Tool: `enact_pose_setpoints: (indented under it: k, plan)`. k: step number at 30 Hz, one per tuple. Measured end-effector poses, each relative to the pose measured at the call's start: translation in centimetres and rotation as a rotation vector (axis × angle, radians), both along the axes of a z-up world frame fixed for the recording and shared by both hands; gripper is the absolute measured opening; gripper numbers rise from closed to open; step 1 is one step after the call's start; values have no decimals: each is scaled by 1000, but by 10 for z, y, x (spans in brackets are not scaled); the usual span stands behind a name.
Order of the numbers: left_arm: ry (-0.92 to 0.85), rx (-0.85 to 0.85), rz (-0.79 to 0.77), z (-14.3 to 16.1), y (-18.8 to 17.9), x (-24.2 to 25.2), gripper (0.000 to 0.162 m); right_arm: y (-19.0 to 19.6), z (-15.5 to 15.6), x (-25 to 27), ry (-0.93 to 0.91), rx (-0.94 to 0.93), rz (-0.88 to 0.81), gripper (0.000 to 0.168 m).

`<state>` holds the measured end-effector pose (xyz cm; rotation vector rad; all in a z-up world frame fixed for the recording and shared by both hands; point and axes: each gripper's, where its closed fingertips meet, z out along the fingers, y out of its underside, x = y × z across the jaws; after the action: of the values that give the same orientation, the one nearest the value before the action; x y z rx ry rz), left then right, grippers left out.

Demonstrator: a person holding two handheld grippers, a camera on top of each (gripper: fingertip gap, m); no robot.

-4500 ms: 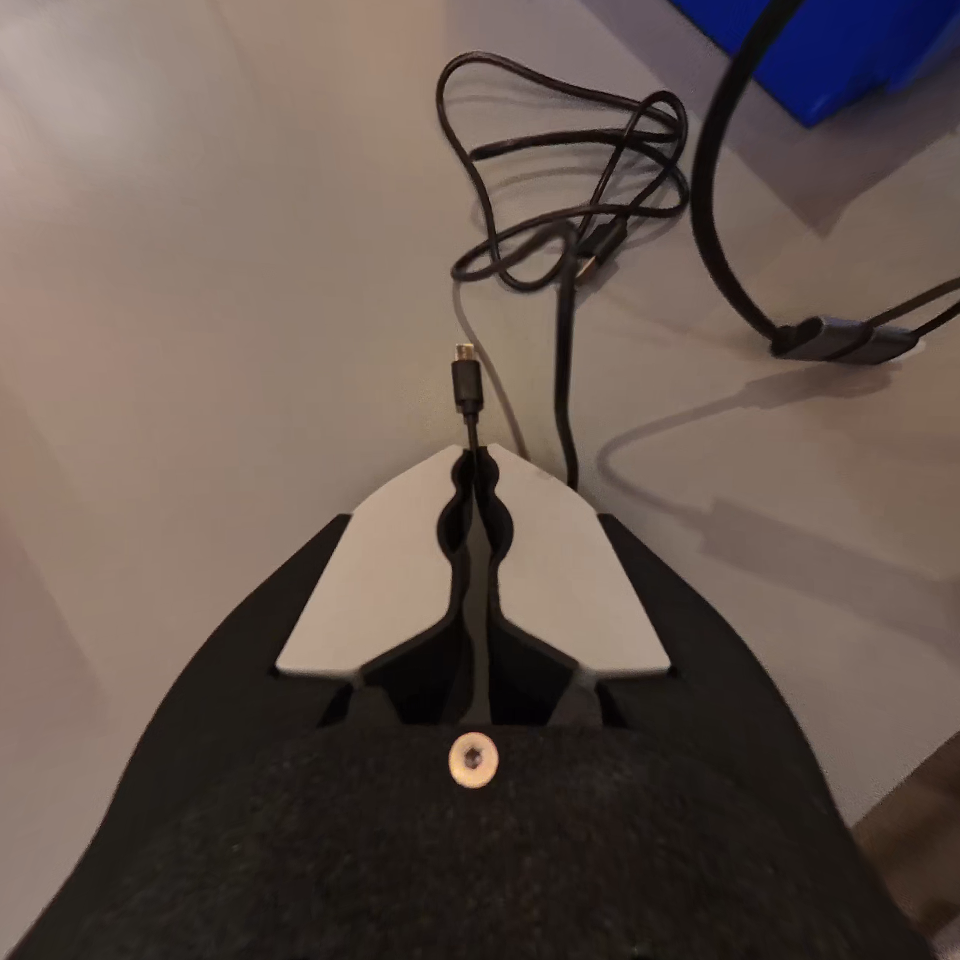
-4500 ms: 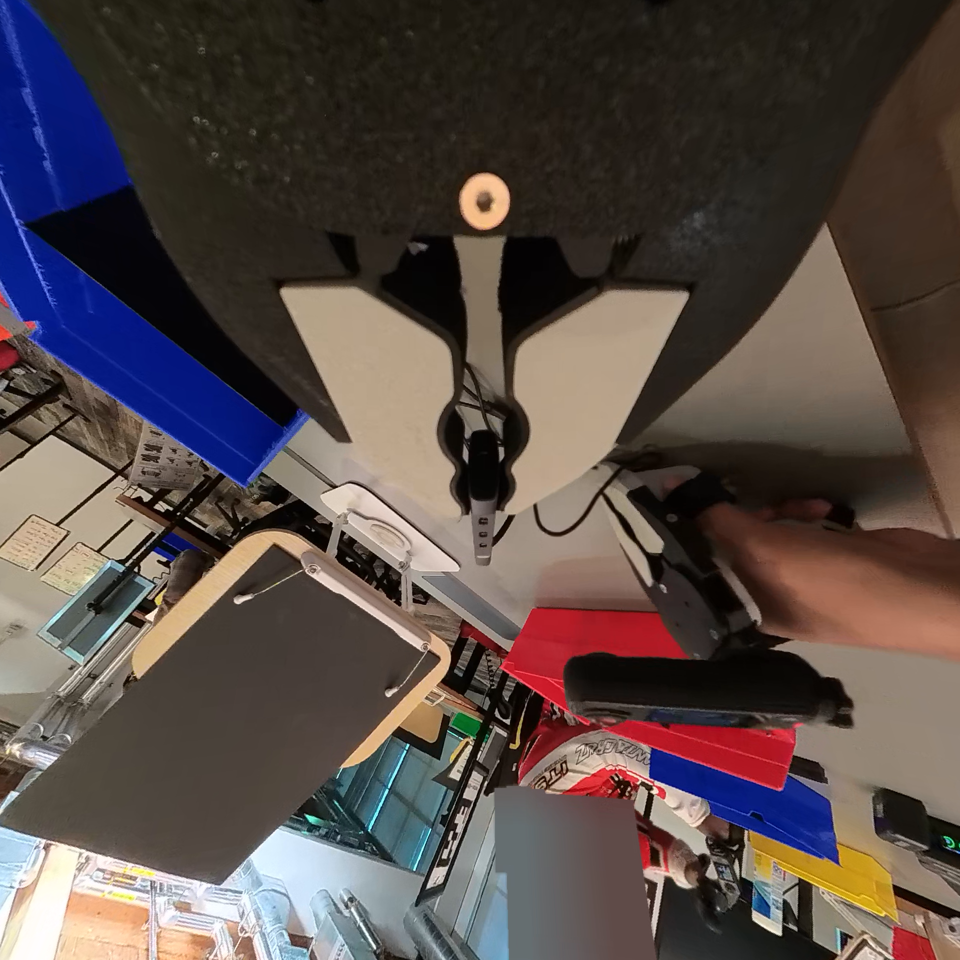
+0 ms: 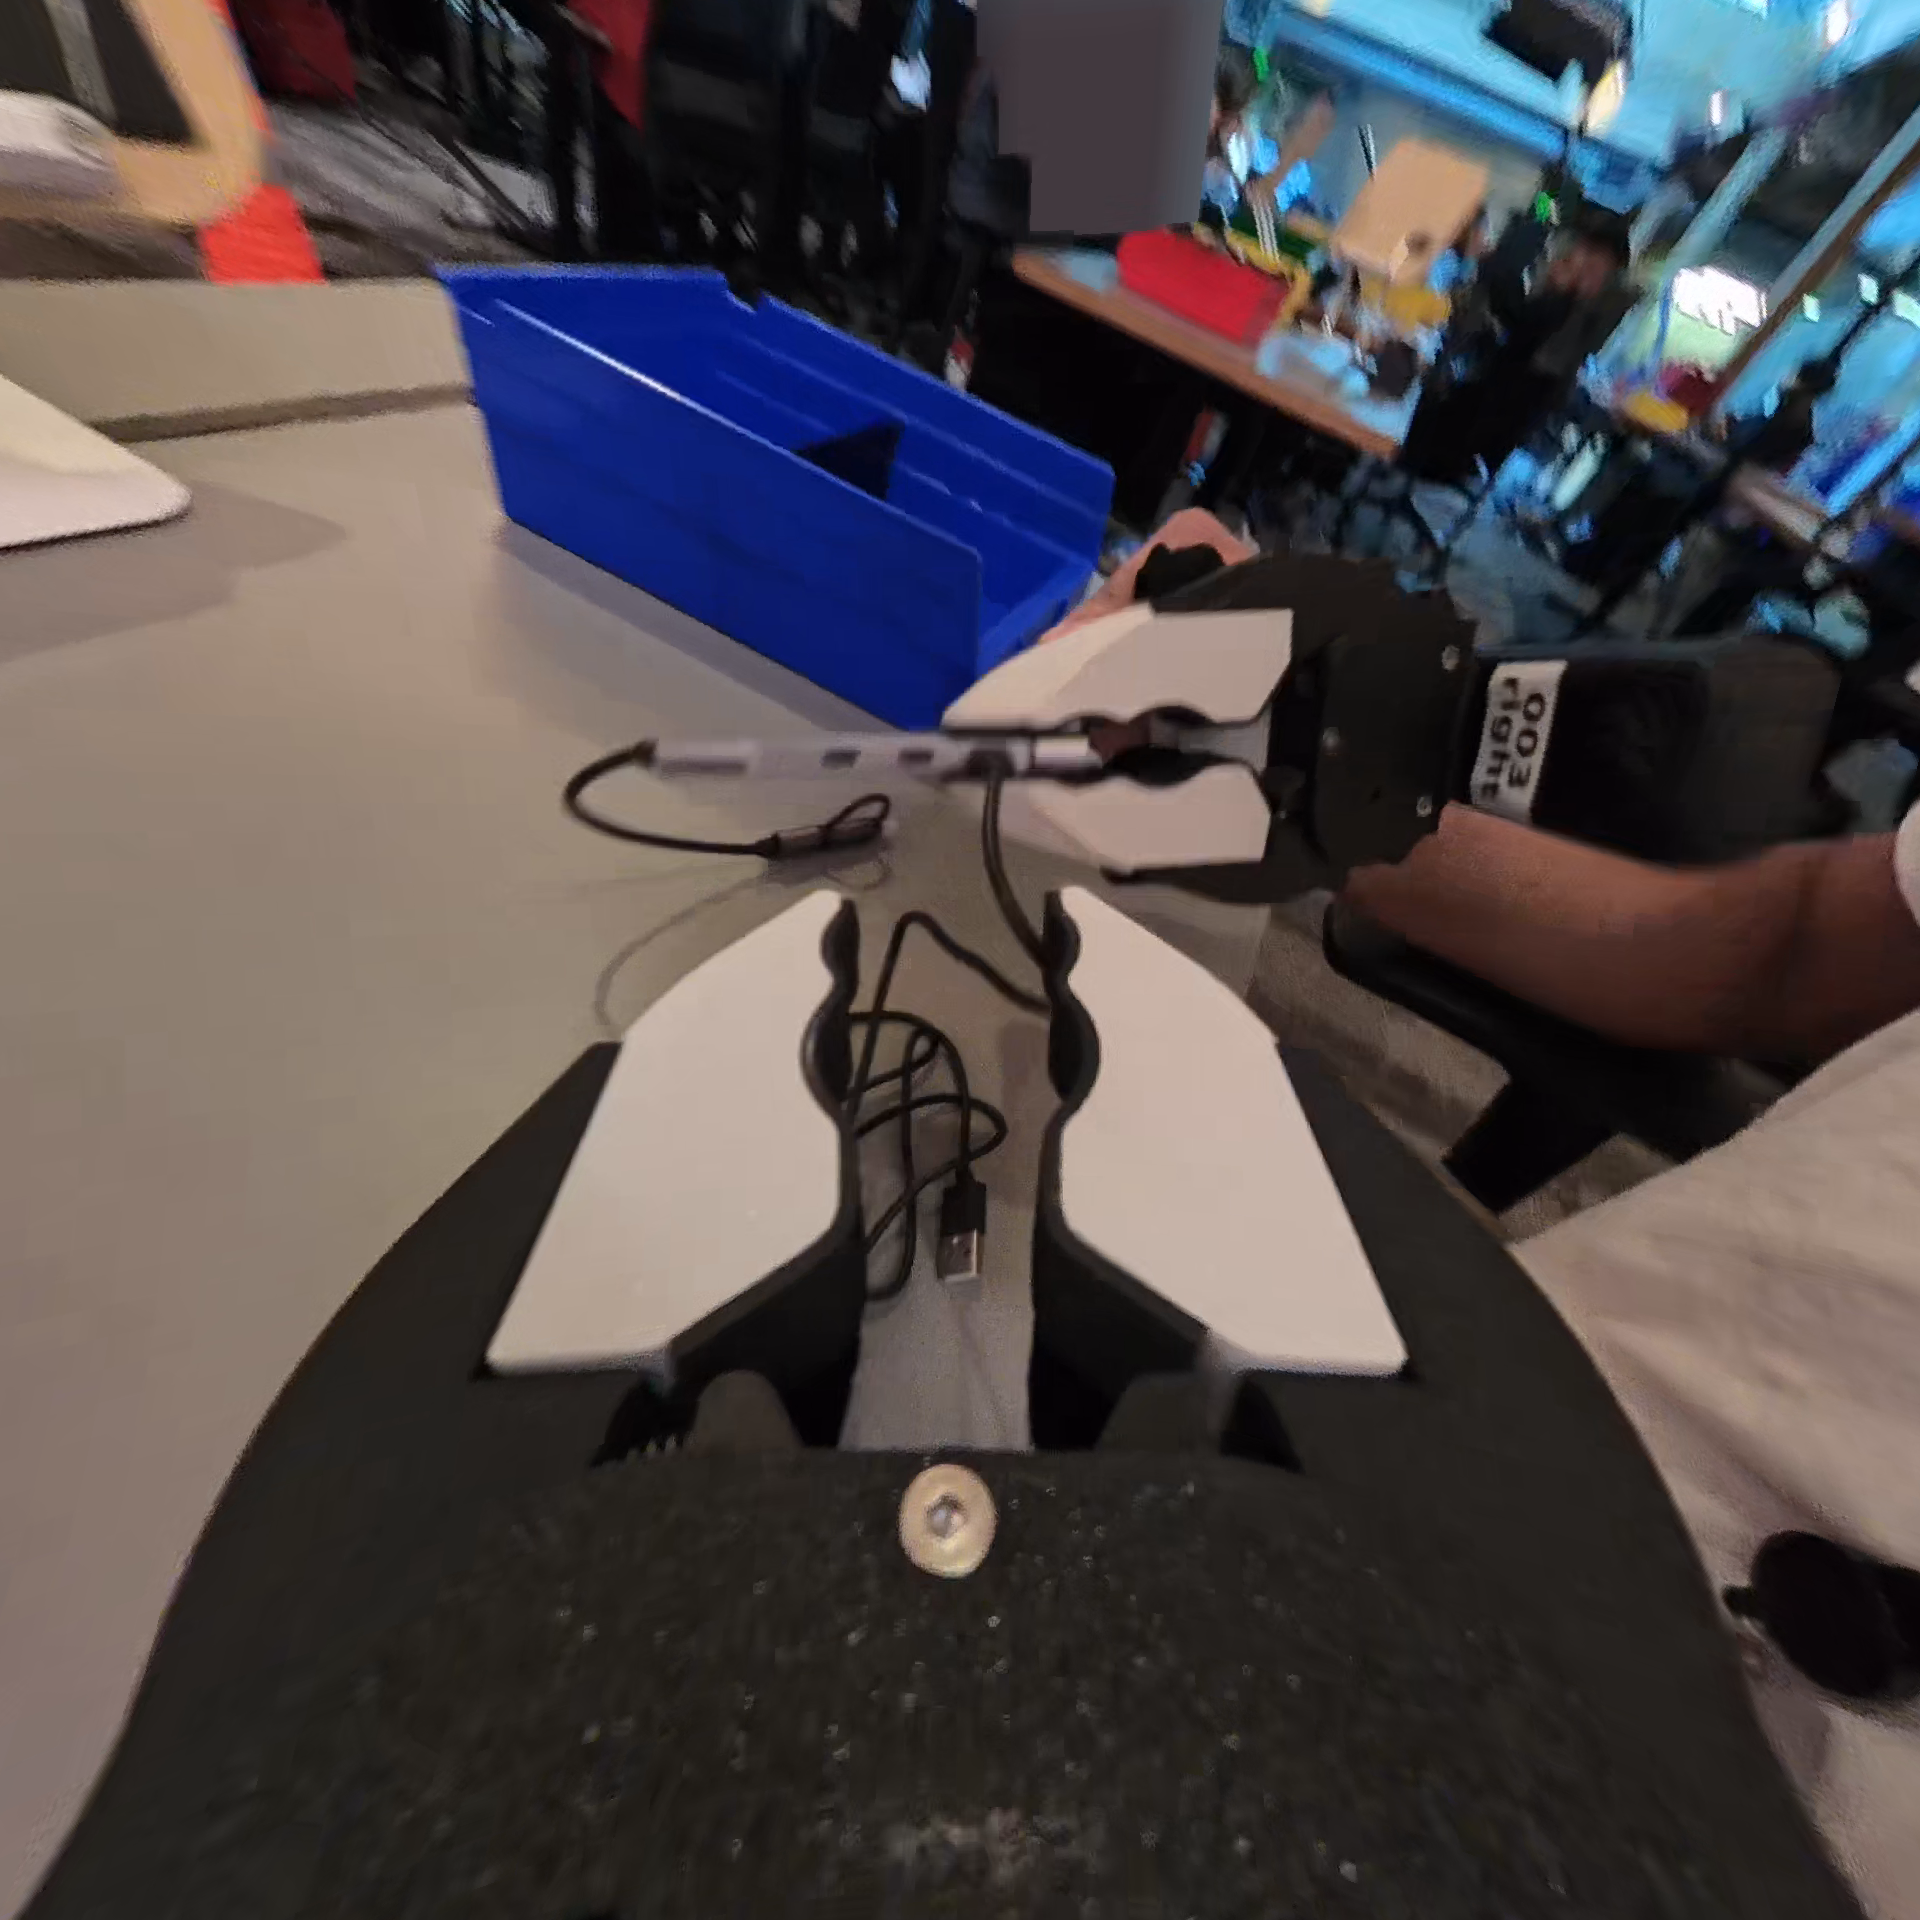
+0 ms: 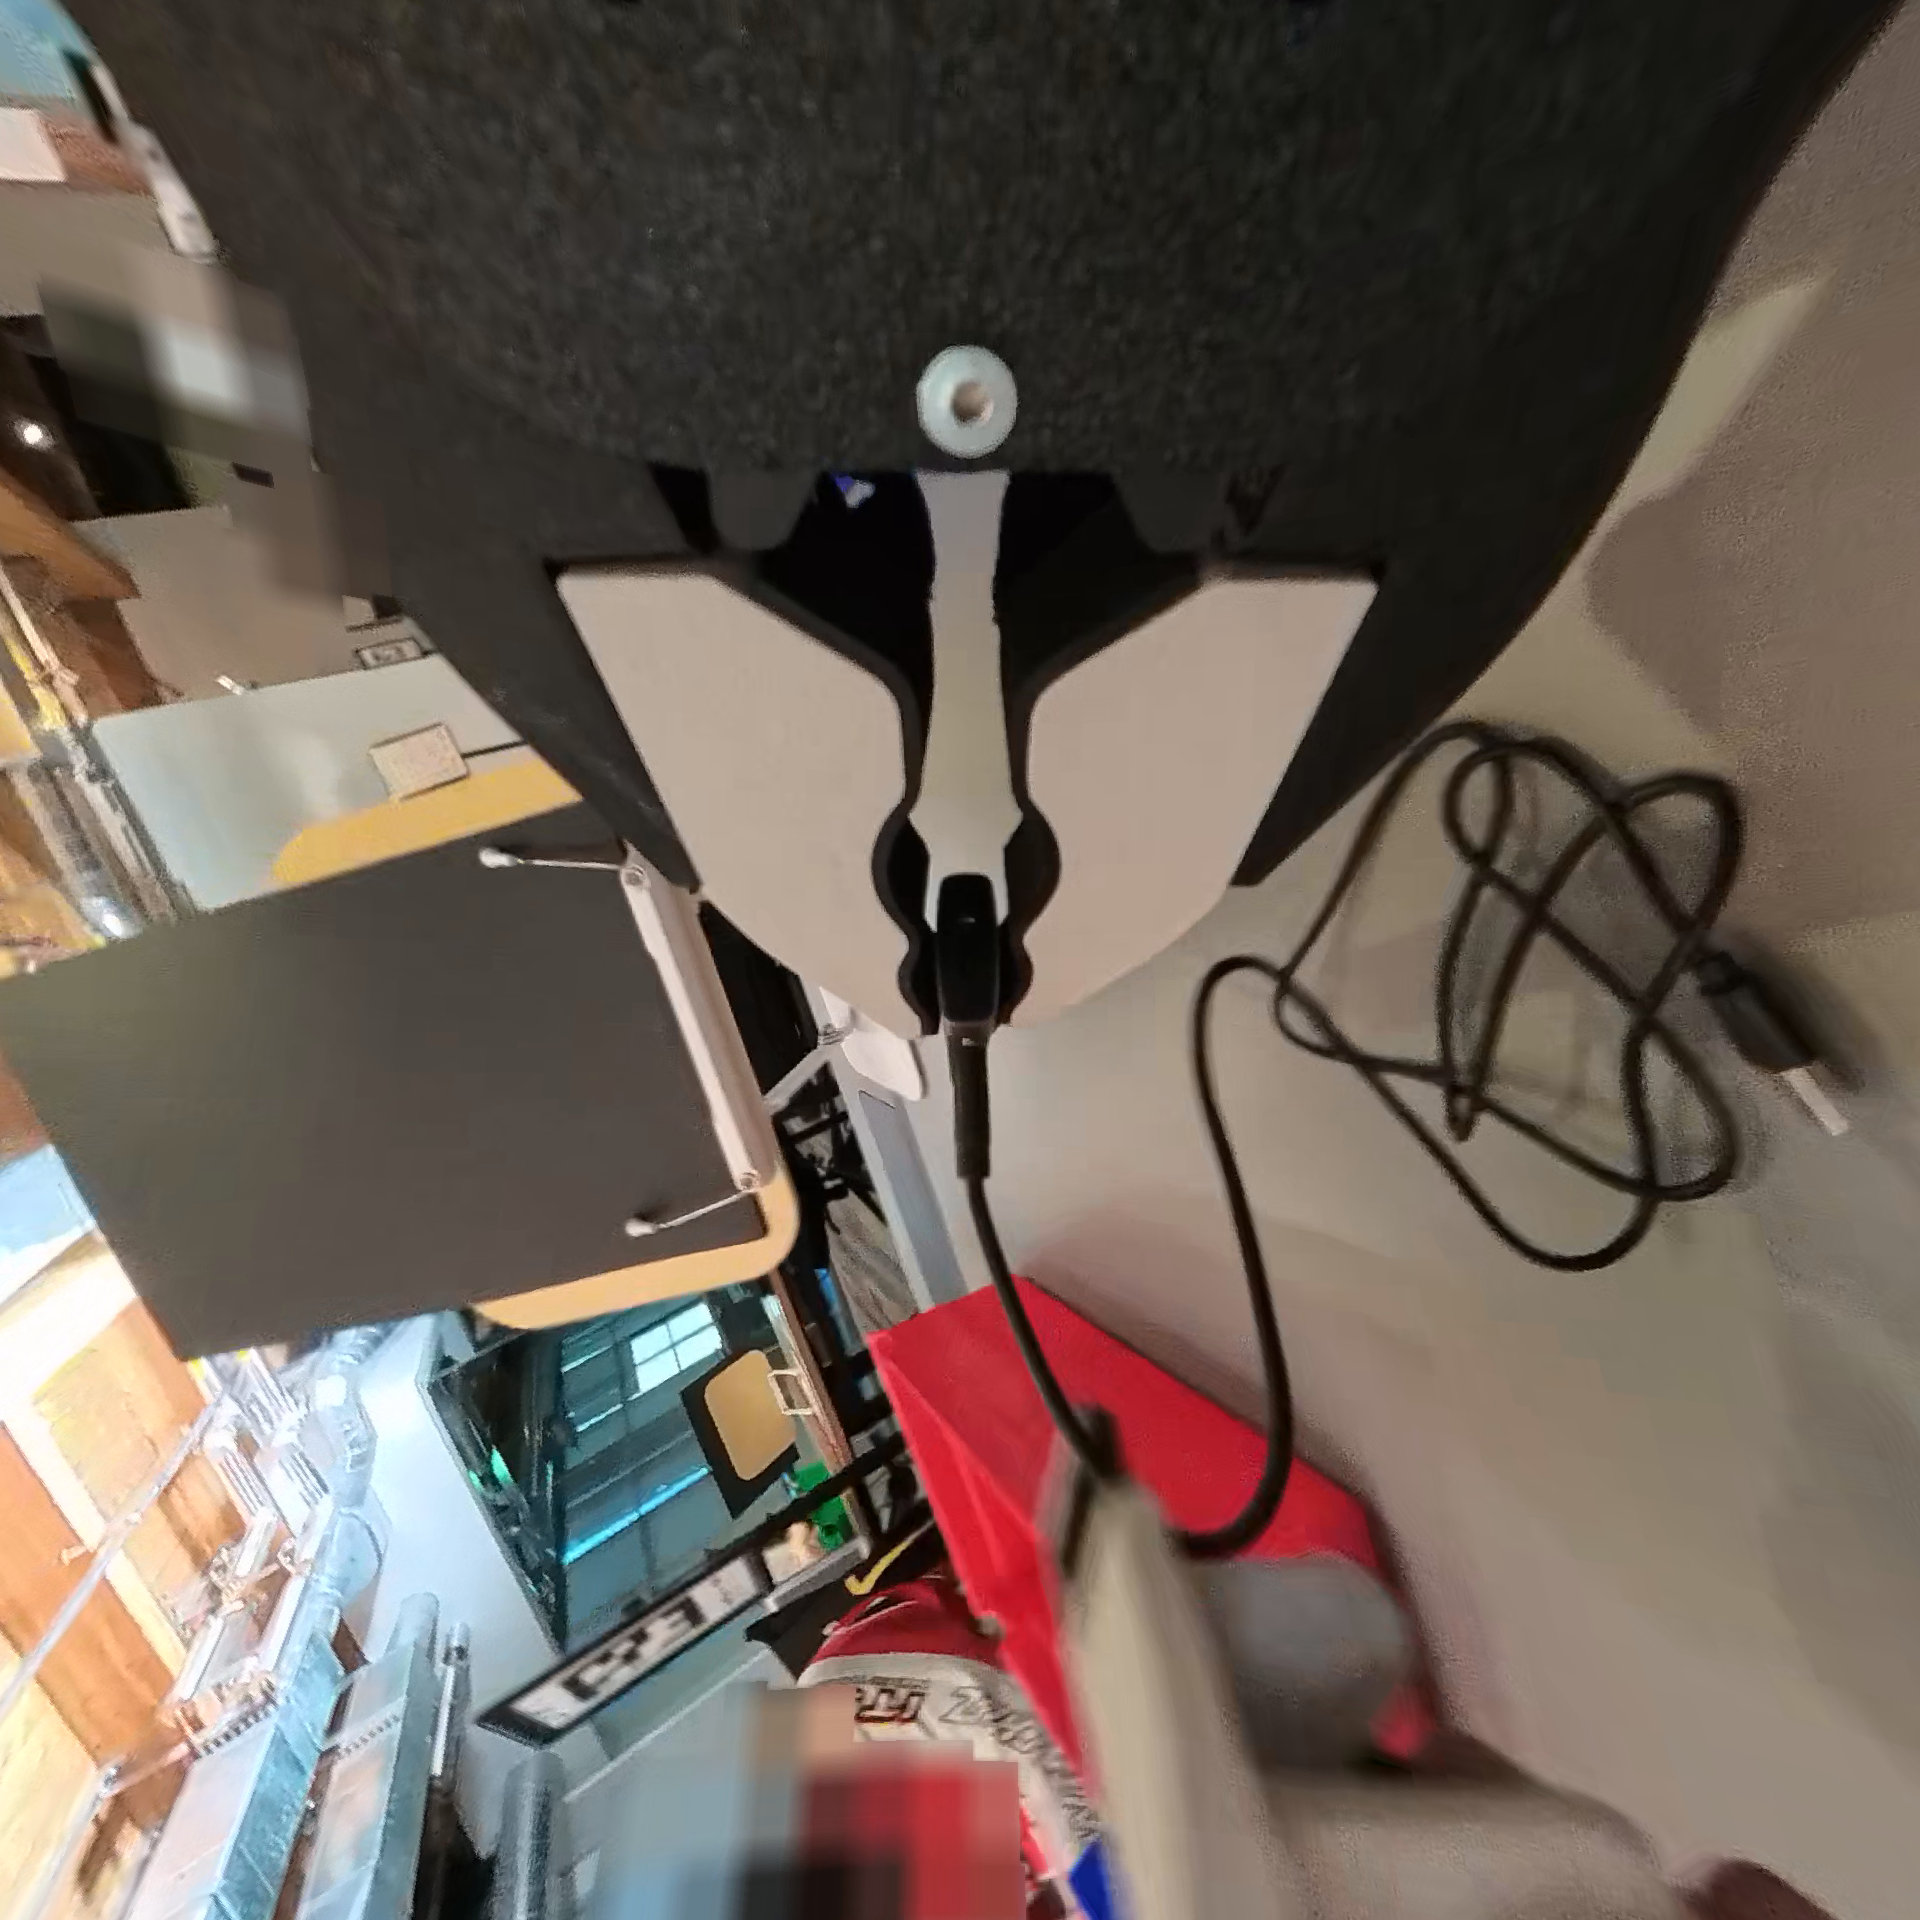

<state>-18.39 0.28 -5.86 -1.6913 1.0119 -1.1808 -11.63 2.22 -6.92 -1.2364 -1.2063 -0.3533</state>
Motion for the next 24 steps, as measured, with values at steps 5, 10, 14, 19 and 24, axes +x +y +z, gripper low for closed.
enact_pose_setpoints:
  k: [5,10,14,19,24]
  plan:
    - [5,-40,183,-39,-1,-55,24,30,87,47,230,-62,-67,9]
    - [44,-77,149,-47,-4,-60,24,59,229,117,334,-13,-148,9]
    - [86,-75,129,-55,-6,-62,22,73,332,178,293,77,-281,10]
    - [102,-42,117,-54,-10,-62,19,105,408,253,214,112,-493,9]
    - [130,-13,112,-55,-13,-61,18,146,416,303,128,86,-655,9]
